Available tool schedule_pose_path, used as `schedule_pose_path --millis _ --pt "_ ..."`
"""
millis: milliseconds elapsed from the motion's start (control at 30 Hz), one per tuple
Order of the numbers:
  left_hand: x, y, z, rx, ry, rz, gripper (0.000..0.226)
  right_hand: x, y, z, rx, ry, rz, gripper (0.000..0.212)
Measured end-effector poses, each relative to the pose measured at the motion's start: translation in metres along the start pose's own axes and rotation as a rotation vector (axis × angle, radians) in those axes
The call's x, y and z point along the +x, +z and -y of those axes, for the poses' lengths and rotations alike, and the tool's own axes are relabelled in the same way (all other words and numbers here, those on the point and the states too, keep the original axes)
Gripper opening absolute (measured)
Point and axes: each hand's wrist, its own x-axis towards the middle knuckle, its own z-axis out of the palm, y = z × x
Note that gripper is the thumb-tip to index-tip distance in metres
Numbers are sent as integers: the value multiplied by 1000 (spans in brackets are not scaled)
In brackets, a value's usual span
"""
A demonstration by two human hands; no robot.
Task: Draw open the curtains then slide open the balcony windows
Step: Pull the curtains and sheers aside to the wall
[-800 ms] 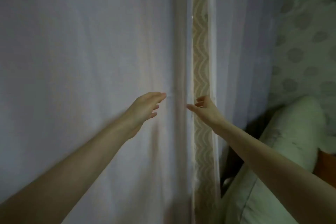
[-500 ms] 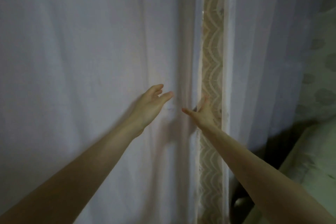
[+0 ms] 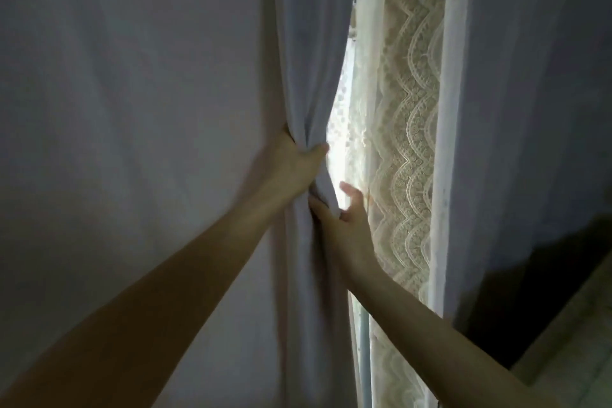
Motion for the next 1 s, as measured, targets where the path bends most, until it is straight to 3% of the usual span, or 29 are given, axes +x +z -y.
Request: schedule_pose_path --millis 133,167,233,367,433,533,667,767,900,1000 --pt "-14 -27 1 -23 49 -20 40 -13 -6 -2 -343 -343 -278 93" --pt "-18 -36 0 -31 56 -26 38 -10 -5 -2 -395 -367 -269 103" --pt "-30 -58 -4 -46 79 -41 30 -5 4 2 -387 -233 -173 114" --pt "-58 -116 -10 -33 130 -98 28 -11 41 9 147 160 -36 89" --pt "-70 -148 -14 -15 147 -146 26 -17 65 15 165 220 9 80" --pt "-86 -192 -21 51 148 -207 20 -49 117 37 335 323 273 75" --pt "-116 -244 -33 126 185 -274 38 -120 168 67 611 382 541 84" --pt "-144 -293 -34 204 175 -337 38 -165 194 82 618 319 602 74" --pt "-183 -357 -22 285 153 -437 36 -218 228 100 415 296 692 86" --pt "-217 -393 -11 201 153 -476 39 -260 262 112 348 335 696 44"
